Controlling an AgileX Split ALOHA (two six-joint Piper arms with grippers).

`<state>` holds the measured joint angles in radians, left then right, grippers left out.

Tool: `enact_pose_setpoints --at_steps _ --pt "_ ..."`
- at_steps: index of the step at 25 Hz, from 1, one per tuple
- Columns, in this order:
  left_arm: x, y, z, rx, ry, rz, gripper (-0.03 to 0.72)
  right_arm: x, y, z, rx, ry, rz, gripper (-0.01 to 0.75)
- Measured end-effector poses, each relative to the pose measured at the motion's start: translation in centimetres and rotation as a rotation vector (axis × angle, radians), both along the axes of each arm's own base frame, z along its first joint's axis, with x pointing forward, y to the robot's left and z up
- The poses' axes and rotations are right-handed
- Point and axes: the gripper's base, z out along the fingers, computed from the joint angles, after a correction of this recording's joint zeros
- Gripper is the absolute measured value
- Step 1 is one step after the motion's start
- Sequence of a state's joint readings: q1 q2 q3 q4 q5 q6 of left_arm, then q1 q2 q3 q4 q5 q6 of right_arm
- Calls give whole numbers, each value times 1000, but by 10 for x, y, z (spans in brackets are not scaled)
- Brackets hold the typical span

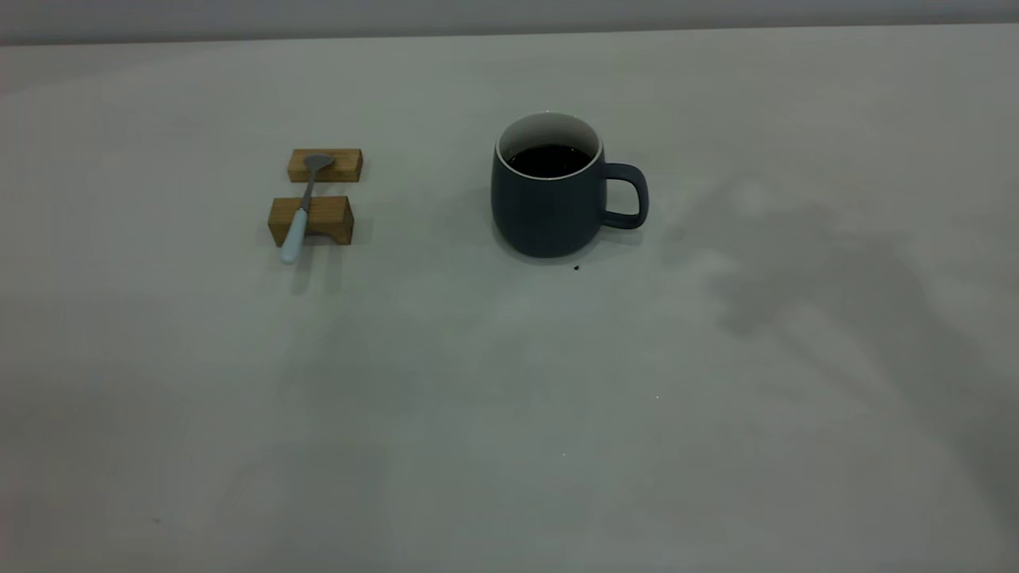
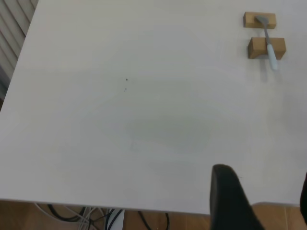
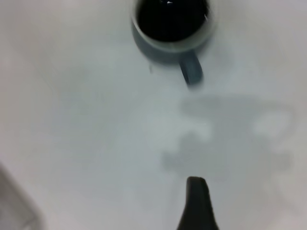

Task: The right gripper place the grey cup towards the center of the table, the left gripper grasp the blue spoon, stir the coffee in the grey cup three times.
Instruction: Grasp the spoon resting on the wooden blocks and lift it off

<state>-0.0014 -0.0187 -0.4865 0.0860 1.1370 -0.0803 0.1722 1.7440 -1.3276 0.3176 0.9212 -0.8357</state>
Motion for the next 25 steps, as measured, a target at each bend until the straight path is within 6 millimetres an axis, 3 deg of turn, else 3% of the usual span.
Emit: enact_pose_setpoints --at_steps 3,8,12,15,19,22,25 --pt "0 0 0 0 0 0 436 -37 -31 42 -63 112 -159 606" --pt "0 0 0 0 0 0 436 -95 -56 98 -108 -3 -367 602" --pt "0 0 0 0 0 0 436 -157 -64 120 -70 -112 -449 601" --pt "0 0 0 0 0 0 436 -208 -69 112 -1 -131 -573 601" --pt "0 0 0 0 0 0 436 -266 -75 74 51 -131 -681 594" --pt "0 0 0 0 0 0 436 -289 -78 42 93 -198 -714 593" --pt "0 0 0 0 0 0 436 -302 -81 26 132 -286 -757 593"
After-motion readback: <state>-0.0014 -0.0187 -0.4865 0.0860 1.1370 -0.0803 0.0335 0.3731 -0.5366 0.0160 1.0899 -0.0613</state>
